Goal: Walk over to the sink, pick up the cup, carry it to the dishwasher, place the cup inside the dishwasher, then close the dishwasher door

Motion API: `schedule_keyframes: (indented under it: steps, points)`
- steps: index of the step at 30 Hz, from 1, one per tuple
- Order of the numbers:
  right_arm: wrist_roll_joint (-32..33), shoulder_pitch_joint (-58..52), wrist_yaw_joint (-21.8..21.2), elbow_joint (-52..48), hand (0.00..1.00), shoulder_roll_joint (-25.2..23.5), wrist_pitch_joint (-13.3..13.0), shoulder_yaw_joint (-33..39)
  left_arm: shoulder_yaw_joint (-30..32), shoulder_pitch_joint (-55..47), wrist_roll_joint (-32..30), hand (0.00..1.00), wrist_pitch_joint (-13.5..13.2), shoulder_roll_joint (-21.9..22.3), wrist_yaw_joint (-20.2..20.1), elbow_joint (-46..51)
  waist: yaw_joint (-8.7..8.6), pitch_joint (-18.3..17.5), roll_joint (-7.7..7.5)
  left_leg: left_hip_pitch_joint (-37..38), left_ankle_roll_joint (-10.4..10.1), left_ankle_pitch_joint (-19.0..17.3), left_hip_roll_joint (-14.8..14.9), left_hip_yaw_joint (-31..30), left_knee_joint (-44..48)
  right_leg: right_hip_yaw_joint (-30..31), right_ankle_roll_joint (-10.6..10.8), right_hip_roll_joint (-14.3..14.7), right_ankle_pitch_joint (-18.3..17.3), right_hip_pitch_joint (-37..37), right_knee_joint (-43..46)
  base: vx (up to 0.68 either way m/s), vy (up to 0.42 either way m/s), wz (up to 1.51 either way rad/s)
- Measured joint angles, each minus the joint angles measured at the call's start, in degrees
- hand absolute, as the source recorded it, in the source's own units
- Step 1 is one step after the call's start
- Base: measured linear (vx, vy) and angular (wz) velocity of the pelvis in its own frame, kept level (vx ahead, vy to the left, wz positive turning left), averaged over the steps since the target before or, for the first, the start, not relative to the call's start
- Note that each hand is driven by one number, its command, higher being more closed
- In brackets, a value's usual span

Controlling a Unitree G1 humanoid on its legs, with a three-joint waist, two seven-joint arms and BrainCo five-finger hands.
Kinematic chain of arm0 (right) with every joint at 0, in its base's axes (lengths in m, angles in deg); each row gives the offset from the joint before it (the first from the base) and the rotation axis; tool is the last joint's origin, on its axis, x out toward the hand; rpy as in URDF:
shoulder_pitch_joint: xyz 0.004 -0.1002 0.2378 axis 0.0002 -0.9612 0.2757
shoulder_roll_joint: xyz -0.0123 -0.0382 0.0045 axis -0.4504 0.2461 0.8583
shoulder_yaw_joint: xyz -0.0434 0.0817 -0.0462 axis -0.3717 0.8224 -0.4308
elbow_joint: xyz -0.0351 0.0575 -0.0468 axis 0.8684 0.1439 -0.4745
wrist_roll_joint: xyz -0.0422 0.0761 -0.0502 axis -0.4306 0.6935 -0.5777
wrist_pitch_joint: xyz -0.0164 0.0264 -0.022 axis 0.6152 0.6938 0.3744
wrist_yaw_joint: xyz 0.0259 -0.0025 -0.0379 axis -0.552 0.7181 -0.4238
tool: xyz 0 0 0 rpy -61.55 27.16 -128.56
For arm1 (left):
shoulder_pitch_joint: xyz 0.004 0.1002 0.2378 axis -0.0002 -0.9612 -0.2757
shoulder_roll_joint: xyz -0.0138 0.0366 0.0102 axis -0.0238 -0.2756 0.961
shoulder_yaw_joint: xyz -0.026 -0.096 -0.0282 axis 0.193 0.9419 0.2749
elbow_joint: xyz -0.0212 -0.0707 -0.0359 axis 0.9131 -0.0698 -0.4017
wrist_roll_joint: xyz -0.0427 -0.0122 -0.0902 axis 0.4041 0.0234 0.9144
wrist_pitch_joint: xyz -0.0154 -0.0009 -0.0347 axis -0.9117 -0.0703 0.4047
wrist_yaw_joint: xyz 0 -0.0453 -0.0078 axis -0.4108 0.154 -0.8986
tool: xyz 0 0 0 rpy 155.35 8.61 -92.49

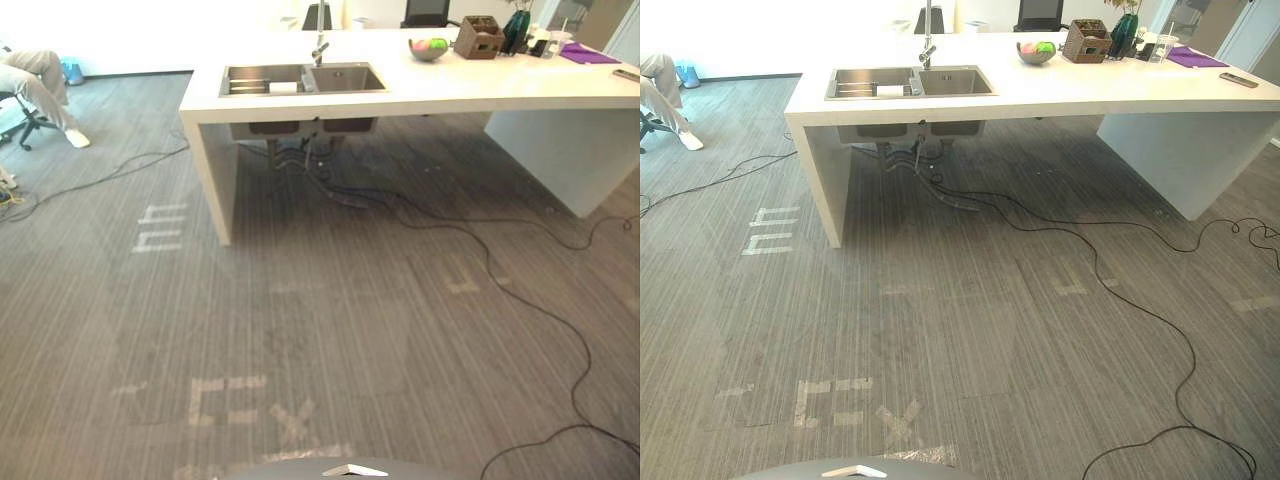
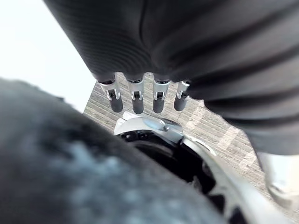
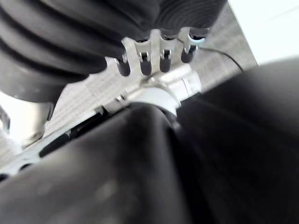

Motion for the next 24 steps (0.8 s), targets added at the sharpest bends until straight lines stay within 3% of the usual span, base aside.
schedule_keyframes:
  steps: [1,4,13,16,20,23,24]
  points:
    - [-2.62,0.37,1.17,-0.03,0.00,-0.03,-2.91,-0.28,-0.36,0.35,0.23,0.00,-0.83,-0.06,1.19,-0.12,-0.13,0.13,-0.03,0.01,0.00,0.00,-0.07,-0.59,-0.16,-0.48,0.12,-0.02,0.08,0.43,-0.42,-0.01,-0.019,0.11]
    - [-5.51,2.07,2.81,-0.06,0.00,0.63,-7.41,-1.15,-2.42,0.58,0.31,0.00,-3.44,-0.11,2.51,-0.13,0.12,0.38,0.05,0.06,0.05,0.05,-0.11,-0.83,-0.20,-0.66,0.10,0.00,0.13,0.60,-0.55,-0.04,-0.026,0.07]
    - [-5.52,5.17,2.69,-0.08,0.00,1.50,-10.20,-5.50,-4.34,0.62,3.22,0.00,-8.52,-0.17,9.50,-0.13,0.12,0.70,-0.34,-0.02,0.12,0.24,-0.63,-2.42,-0.24,-2.11,0.42,-0.45,-0.13,1.17,-0.94,-0.07,-0.012,0.09]
    - [-5.24,5.40,2.64,-0.09,0.00,1.18,-12.47,-6.19,-4.33,0.61,4.39,0.00,-10.89,-0.12,12.77,-0.17,-0.05,1.38,-1.00,-0.03,0.20,0.26,-0.97,-3.16,-0.24,-2.60,0.51,-0.76,-0.13,1.38,-0.94,-0.03,0.003,0.07]
    - [-4.35,5.25,2.48,-0.05,0.00,1.02,-14.97,-7.19,-4.16,0.58,4.91,0.00,-12.84,-0.15,13.52,-0.12,-0.06,1.99,-1.67,-0.17,0.35,0.22,-1.39,-3.91,-0.24,-3.30,0.81,-1.15,-0.28,1.54,-0.89,0.00,0.006,0.11]
    - [3.34,5.24,-0.55,-0.07,0.00,0.53,-16.53,-6.92,-3.55,0.48,4.93,0.00,-14.39,0.21,15.04,-0.13,-0.20,2.79,-1.79,0.58,0.81,-0.21,-1.75,-4.10,-0.22,-3.51,1.31,-1.53,-0.93,2.26,-0.15,0.03,0.012,0.04]
    - [8.21,5.11,-2.04,-0.07,0.00,0.23,-16.63,-5.88,-3.14,0.48,4.93,0.00,-14.58,0.52,15.68,-0.15,-0.26,3.13,-1.58,1.22,1.19,-0.86,-1.87,-4.13,-0.20,-3.51,1.46,-1.90,-2.91,1.50,2.93,0.02,0.019,0.07]
